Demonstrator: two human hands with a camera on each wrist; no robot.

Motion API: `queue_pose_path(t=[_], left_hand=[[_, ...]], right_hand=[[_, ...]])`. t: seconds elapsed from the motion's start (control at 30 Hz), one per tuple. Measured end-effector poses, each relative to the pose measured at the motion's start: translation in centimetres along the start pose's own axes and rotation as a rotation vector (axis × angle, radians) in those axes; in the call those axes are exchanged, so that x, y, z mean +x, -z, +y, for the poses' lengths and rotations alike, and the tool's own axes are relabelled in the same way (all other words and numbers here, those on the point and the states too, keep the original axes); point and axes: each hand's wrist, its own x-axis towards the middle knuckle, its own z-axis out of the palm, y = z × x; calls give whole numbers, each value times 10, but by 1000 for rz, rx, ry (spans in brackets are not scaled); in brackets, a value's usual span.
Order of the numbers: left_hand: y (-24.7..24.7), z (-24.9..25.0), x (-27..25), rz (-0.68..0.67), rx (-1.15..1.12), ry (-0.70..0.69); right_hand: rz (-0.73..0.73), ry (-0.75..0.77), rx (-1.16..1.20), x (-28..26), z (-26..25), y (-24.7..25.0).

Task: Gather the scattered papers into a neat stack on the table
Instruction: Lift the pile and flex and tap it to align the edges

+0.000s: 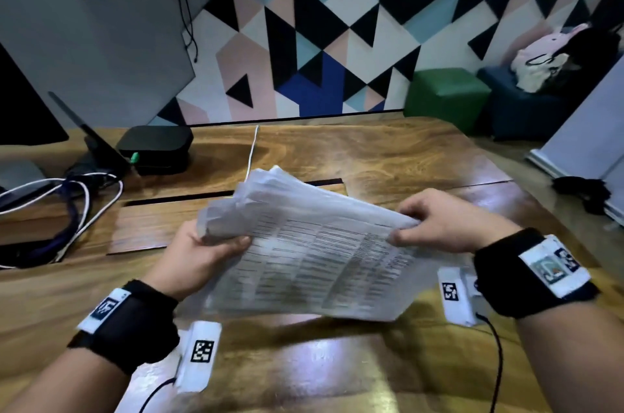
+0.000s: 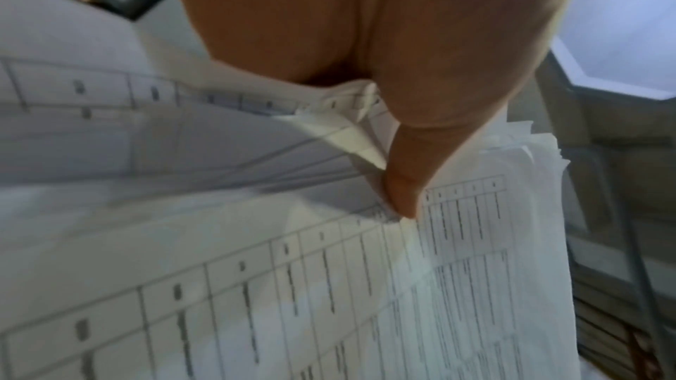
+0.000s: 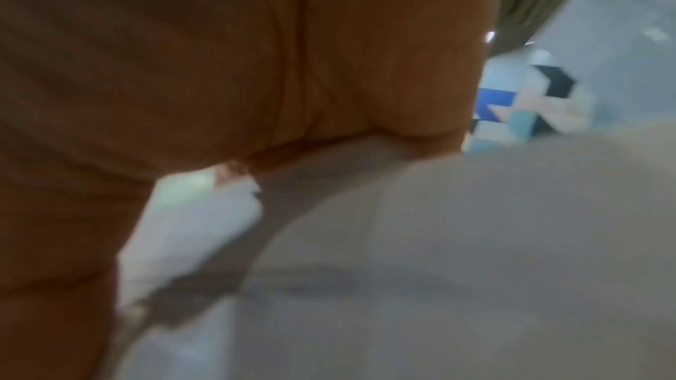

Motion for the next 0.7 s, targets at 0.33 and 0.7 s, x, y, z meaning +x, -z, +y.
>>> queue_pose_path(t=[0.33, 0.7], left_hand=[[12, -27, 1, 228, -234, 104], [-39, -115, -51, 548, -110, 230]], right_hand=[[317, -65, 1294, 8, 54, -82], [744, -116, 915, -12, 43, -177]])
